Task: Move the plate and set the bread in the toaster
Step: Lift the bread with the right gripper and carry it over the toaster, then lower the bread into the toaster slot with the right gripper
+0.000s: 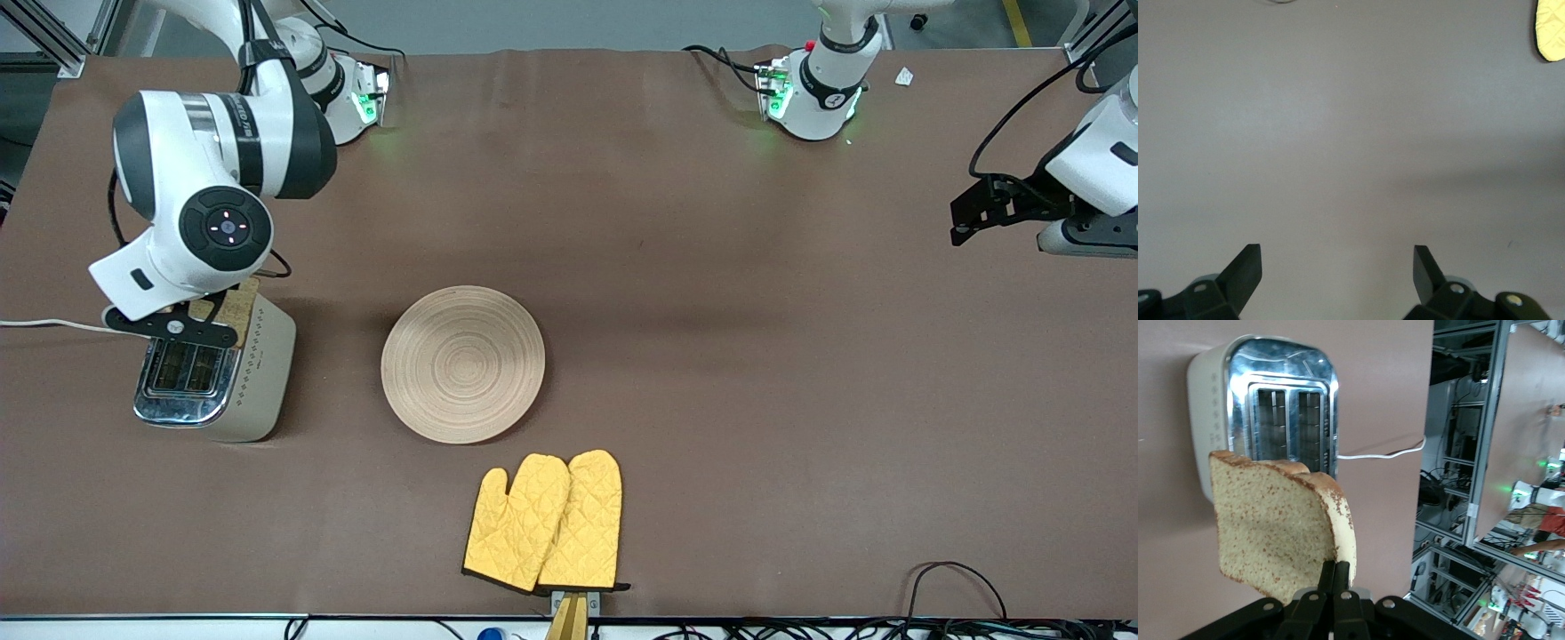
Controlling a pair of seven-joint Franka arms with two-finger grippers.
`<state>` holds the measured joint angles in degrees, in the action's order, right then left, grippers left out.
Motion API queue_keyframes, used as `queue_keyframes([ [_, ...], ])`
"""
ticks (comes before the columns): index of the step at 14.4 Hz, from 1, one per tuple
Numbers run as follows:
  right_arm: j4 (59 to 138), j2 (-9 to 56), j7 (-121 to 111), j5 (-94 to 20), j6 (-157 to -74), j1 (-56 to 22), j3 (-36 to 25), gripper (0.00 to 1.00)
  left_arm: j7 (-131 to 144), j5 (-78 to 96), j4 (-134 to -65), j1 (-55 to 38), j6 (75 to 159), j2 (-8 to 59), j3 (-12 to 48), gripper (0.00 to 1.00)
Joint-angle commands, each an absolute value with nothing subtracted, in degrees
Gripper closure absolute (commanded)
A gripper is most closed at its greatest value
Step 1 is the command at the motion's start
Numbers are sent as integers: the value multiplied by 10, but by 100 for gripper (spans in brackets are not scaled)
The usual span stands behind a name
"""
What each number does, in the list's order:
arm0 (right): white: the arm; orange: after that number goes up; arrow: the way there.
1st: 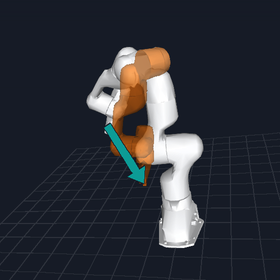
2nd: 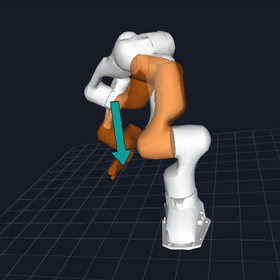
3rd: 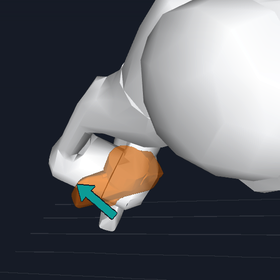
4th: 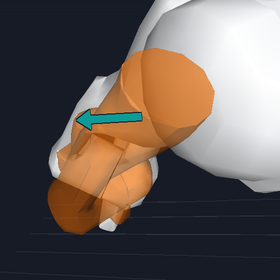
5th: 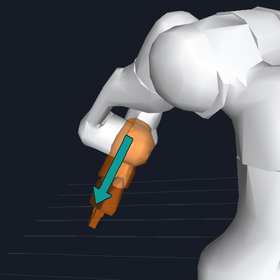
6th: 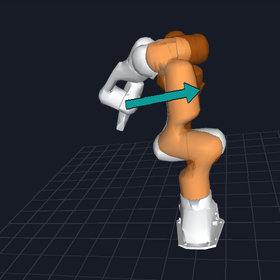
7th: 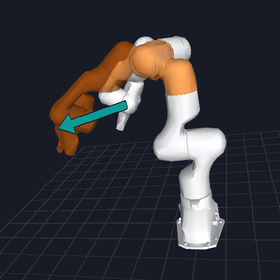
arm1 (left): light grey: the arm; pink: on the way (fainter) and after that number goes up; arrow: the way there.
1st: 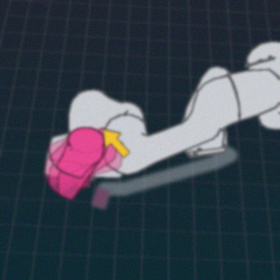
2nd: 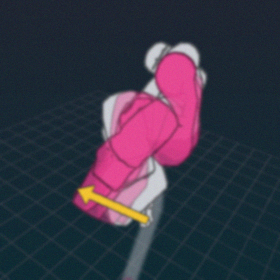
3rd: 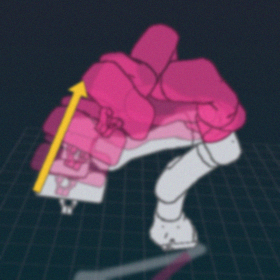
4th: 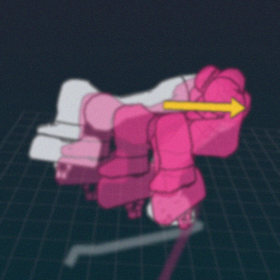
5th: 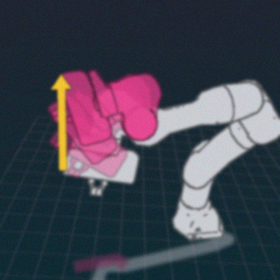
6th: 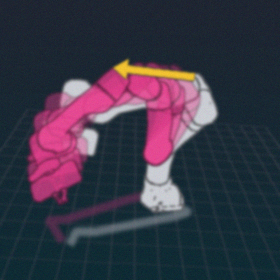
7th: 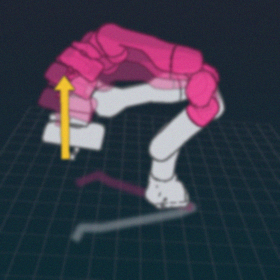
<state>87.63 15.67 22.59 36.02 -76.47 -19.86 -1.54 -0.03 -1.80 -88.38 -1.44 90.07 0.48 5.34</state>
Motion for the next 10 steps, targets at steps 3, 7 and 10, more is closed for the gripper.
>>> queue_keyframes([
  [3, 889, 154, 199, 419, -773, -184, -9, 100, -4, -9, -882, -13, 894, -2, 55, 0],
  [7, 910, 165, 201, 441, -823, -158, -9, 100, -4, -9, -882, -13, 893, -2, 54, 0],
  [10, 946, 174, 234, 469, -860, -156, -9, 100, -4, -6, -882, -15, 893, -2, 55, 0],
])
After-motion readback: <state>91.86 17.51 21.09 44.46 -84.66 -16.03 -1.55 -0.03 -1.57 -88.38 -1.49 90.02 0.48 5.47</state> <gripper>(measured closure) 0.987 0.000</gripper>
